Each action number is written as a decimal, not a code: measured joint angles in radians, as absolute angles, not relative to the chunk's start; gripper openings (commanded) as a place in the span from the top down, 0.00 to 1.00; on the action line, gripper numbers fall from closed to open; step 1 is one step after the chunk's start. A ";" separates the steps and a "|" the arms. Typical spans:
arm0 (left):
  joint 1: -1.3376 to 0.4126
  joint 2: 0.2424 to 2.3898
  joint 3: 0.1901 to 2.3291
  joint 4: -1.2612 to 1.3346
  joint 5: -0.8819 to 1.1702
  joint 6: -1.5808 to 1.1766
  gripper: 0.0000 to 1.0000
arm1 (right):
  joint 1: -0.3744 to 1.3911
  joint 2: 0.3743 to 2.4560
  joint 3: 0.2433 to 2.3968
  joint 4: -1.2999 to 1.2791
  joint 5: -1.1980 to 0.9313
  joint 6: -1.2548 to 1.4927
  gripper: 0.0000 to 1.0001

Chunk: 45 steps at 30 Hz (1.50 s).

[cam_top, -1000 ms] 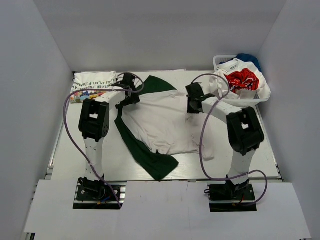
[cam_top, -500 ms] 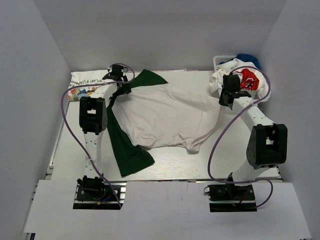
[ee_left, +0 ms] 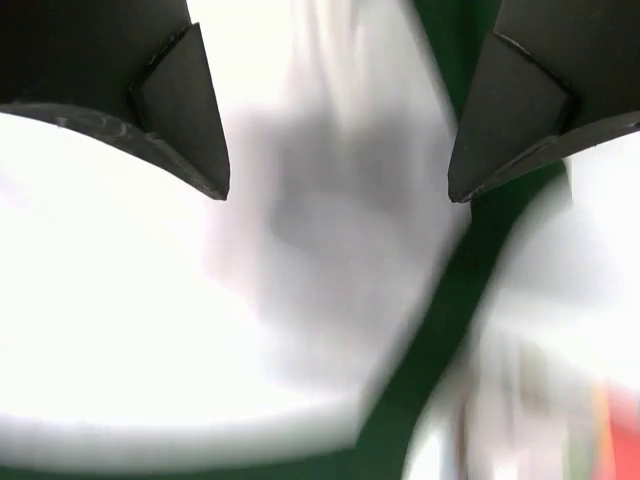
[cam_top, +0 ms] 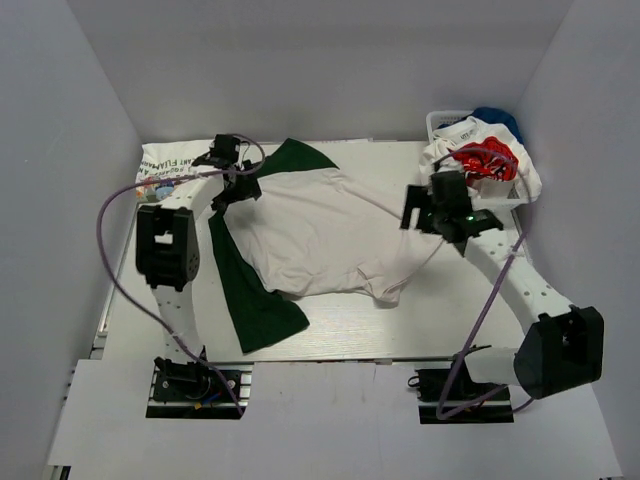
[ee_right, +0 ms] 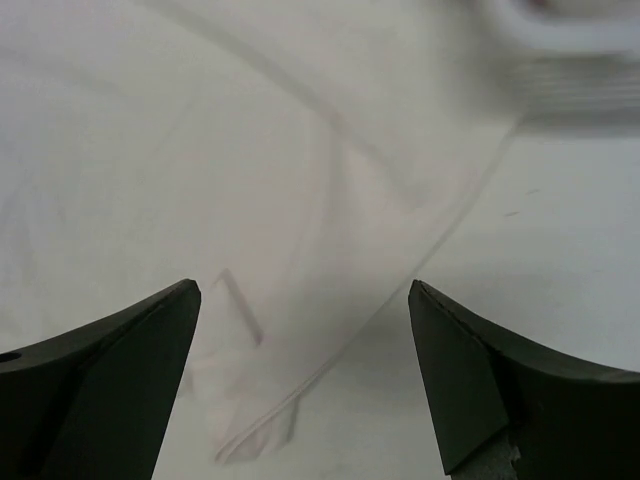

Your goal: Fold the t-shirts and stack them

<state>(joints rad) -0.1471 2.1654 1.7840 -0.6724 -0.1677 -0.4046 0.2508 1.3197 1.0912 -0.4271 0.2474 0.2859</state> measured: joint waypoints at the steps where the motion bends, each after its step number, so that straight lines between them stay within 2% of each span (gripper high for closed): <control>1: -0.153 2.086 1.688 -0.670 -0.144 -0.421 0.00 | 0.310 1.298 1.056 -0.438 0.233 0.300 0.10; 2: -0.170 1.932 1.495 -0.635 -0.100 -0.455 0.00 | 0.360 1.291 1.029 -0.446 0.222 0.315 0.10; 3: -0.173 1.916 1.476 -0.638 -0.094 -0.458 0.00 | 0.413 1.295 1.002 -0.457 0.202 0.329 0.10; 8: -0.287 1.498 1.009 -0.552 0.008 -0.541 0.00 | 0.585 1.316 0.813 -0.479 0.142 0.435 0.10; 10: -0.323 1.418 0.905 -0.522 0.034 -0.571 0.00 | 0.631 1.331 0.762 -0.480 0.115 0.472 0.18; 11: -0.331 1.396 0.854 -0.501 0.046 -0.586 0.00 | 0.646 1.345 0.754 -0.479 0.106 0.488 0.42; 13: -0.334 1.395 0.771 -0.468 0.059 -0.613 0.00 | 0.663 1.375 0.754 -0.457 0.100 0.513 0.67; 14: -0.334 1.408 0.738 -0.456 0.065 -0.624 0.00 | 0.664 1.384 0.754 -0.445 0.105 0.534 0.85; 15: -0.334 1.427 0.717 -0.447 0.062 -0.634 0.00 | 0.663 1.388 0.754 -0.439 0.112 0.549 0.95; 16: -0.335 1.427 0.724 -0.430 0.068 -0.646 0.00 | 0.661 1.388 0.752 -0.439 0.127 0.574 1.00; 21: -0.338 1.502 0.778 -0.402 0.041 -0.683 0.00 | 0.631 1.264 0.696 -0.486 0.246 0.685 1.00; 29: -0.334 1.540 0.817 -0.412 0.010 -0.724 0.00 | 0.490 0.989 0.572 -0.753 0.377 0.856 1.00; 30: -0.334 1.543 0.822 -0.415 0.004 -0.725 0.00 | 0.477 0.961 0.572 -0.786 0.387 0.875 0.97; 31: -0.334 1.546 0.827 -0.419 0.000 -0.727 0.00 | 0.466 0.931 0.575 -0.817 0.407 0.892 0.73; 32: -0.334 1.550 0.832 -0.422 -0.006 -0.728 0.00 | 0.455 0.905 0.583 -0.846 0.425 0.919 0.55; 33: -0.334 1.555 0.839 -0.428 -0.010 -0.730 0.00 | 0.447 0.879 0.601 -0.884 0.448 0.939 0.26; 34: -0.335 1.561 0.848 -0.436 -0.017 -0.731 0.00 | 0.438 0.854 0.618 -0.910 0.465 0.956 0.16; 36: -0.336 1.573 0.865 -0.451 -0.027 -0.730 0.00 | 0.434 0.797 0.645 -0.939 0.490 0.978 0.13; 38: -0.337 1.585 0.883 -0.468 -0.037 -0.725 0.00 | 0.433 0.741 0.653 -0.940 0.498 0.966 0.19; 40: -0.336 1.593 0.896 -0.482 -0.049 -0.720 0.00 | 0.433 0.710 0.653 -0.905 0.483 0.903 0.19; 43: -0.336 1.599 0.915 -0.515 -0.063 -0.702 0.00 | 0.432 0.790 0.654 -0.795 0.423 0.795 0.16; 45: -0.336 1.599 0.938 -0.542 -0.070 -0.688 0.00 | 0.434 0.928 0.669 -0.733 0.402 0.740 0.15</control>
<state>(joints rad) -0.3359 1.5986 0.9379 -0.5415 -0.0700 -0.6884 0.4335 0.9276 0.6685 -0.7330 0.4019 0.7403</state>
